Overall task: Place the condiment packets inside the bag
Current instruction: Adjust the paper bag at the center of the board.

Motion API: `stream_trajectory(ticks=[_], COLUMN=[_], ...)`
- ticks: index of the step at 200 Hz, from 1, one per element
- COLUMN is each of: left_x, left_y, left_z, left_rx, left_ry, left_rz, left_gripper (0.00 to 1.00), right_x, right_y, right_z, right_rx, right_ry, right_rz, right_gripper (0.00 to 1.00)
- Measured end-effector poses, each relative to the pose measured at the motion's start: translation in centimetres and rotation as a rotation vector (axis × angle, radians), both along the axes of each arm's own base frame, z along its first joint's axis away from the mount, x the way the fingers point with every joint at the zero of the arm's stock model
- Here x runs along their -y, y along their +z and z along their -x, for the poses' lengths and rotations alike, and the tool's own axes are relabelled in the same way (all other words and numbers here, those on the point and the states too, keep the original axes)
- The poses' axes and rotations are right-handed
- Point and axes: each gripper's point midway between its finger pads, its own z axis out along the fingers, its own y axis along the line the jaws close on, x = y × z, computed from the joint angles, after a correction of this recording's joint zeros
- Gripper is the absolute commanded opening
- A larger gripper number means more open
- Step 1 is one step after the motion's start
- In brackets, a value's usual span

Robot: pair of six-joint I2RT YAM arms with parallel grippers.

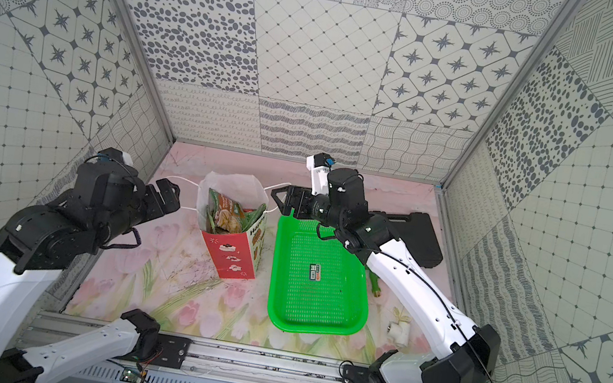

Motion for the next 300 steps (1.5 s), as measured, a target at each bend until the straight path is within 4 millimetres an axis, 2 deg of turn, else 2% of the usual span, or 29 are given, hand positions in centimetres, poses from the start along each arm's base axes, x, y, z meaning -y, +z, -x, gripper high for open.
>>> stream_trajectory(ticks=[20,41,68,85,89,102,110,123,132,157,175,180,198,217,237,261,285,300], left_x=[-1.0,-1.5,-1.4,-1.3,-1.2,-1.2,-1.1,-0.8,-0.3,2.1,5.5,7.2,11.1,13.7,14.8,15.9,16.5,16.8], left_y=[-0.3,-0.6,-1.6,-2.6,-2.8,-3.4,-3.6,-3.8,-3.8,-2.8,-0.7,0.1,2.7,5.2,6.0,5.0,2.2,-0.5], left_z=[-1.0,-1.8,-3.1,-4.2,-4.5,-5.2,-5.6,-6.3,-6.8,-8.2,-8.9,-8.8,-8.2,-7.5,-7.1,-7.1,-6.4,-5.9], left_rx=[-0.033,-0.057,-0.1,-0.129,-0.134,-0.148,-0.152,-0.153,-0.147,-0.116,-0.075,-0.067,-0.028,0.018,0.032,-0.005,-0.071,-0.121], left_ry=[0.023,0.025,-0.001,-0.02,-0.024,-0.033,-0.045,-0.064,-0.089,-0.183,-0.303,-0.356,-0.487,-0.587,-0.632,-0.668,-0.674,-0.669], left_rz=[0.037,0.073,0.126,0.161,0.175,0.204,0.22,0.251,0.278,0.368,0.421,0.441,0.483,0.519,0.534,0.573,0.611,0.646], left_gripper=[0.99,0.98,0.87,0.7,0.65,0.43,0.24,0.0,0.0,0.0,0.0,0.0,0.0,0.0,0.0,0.0,0.0,0.0], right_x=[-0.6,-1.0,-1.3,-1.4,-1.5,-1.5,-1.5,-1.8,-2.1,-3.8,-6.3,-7.1,-9.6,-10.3,-9.4,-8.0,-6.4,-5.6], right_y=[-0.5,-0.5,-0.9,-1.4,-1.4,-1.4,-1.2,-0.7,-0.1,1.8,3.4,4.0,6.0,7.8,8.8,7.8,3.6,0.5], right_z=[-0.3,-0.6,-1.1,-1.5,-1.6,-1.9,-2.0,-2.1,-2.2,-2.1,-1.0,-0.6,1.1,2.7,3.3,3.5,3.6,3.3], right_rx=[-0.026,-0.037,-0.056,-0.068,-0.074,-0.079,-0.072,-0.07,-0.06,-0.047,-0.037,-0.029,-0.002,0.029,0.048,0.043,-0.006,-0.047], right_ry=[0.013,0.029,0.033,0.031,0.028,0.027,0.031,0.037,0.048,0.097,0.168,0.191,0.259,0.292,0.281,0.247,0.196,0.169], right_rz=[-0.002,-0.01,-0.012,-0.007,-0.01,-0.013,-0.012,-0.023,-0.03,-0.059,-0.077,-0.086,-0.114,-0.139,-0.15,-0.134,-0.074,-0.031], right_gripper=[0.76,0.67,0.55,0.43,0.38,0.25,0.16,0.05,0.0,0.0,0.0,0.0,0.0,0.0,0.0,0.0,0.0,0.0])
